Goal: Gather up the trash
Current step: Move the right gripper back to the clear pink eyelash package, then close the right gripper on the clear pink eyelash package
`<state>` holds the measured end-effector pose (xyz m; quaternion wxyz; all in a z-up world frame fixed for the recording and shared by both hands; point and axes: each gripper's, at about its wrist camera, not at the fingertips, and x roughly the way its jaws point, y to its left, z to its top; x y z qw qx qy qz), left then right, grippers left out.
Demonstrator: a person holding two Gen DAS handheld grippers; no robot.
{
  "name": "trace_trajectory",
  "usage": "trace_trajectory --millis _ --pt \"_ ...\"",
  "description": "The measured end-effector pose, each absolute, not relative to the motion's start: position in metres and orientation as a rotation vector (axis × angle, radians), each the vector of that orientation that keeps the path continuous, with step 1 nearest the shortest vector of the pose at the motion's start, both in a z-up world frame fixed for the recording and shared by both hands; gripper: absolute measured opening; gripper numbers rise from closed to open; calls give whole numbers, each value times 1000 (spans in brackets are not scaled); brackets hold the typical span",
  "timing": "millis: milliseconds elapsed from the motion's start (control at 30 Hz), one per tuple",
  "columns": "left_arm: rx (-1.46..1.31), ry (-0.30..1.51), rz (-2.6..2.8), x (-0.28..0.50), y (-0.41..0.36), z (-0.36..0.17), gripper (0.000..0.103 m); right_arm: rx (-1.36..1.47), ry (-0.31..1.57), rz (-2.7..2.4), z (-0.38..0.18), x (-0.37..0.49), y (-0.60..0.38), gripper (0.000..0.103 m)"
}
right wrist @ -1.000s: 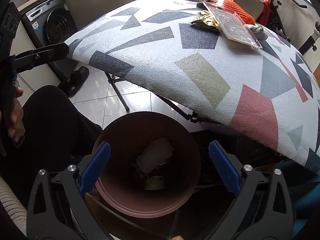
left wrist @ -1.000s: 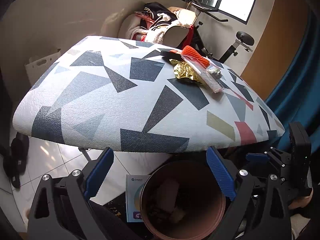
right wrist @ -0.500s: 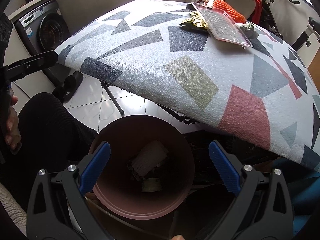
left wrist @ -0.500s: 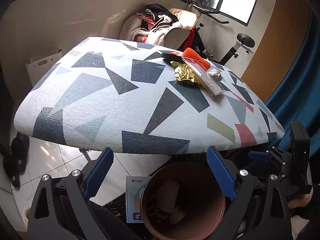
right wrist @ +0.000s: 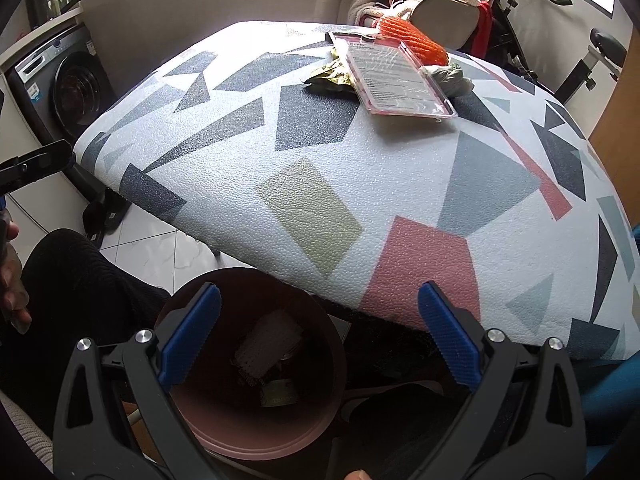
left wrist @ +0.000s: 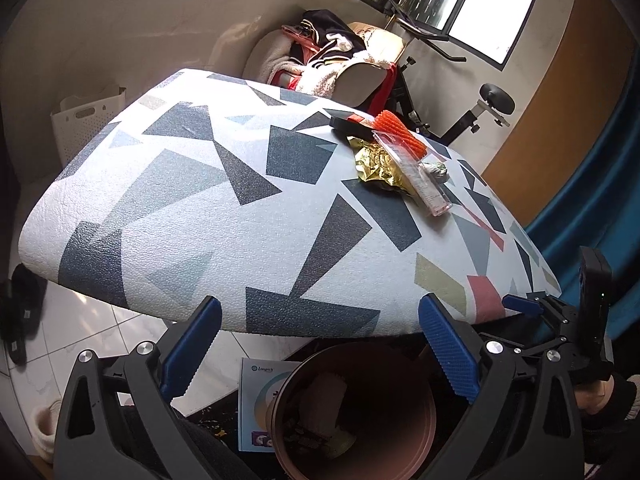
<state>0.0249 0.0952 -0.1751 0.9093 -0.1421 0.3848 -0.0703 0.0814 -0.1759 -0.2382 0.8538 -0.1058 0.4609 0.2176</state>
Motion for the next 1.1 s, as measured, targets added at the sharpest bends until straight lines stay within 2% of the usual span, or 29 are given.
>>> trace_trajectory --millis 167,300,600,1033,1100 --pt "-290 774 -148 41 97 -169 96 -236 915 442 -219 120 -176 97" --pt "-301 767 -148 52 99 -170 96 -96 931 454 -208 169 -179 97" --pt "-296 774 -135 60 109 -176 96 -123 945 367 -219 273 -141 97" --pt "-351 783 -100 64 125 -191 96 -83 1001 216 -243 339 -112 98" --pt "-356 788 -101 65 125 -193 96 -108 999 223 -244 337 -110 93"
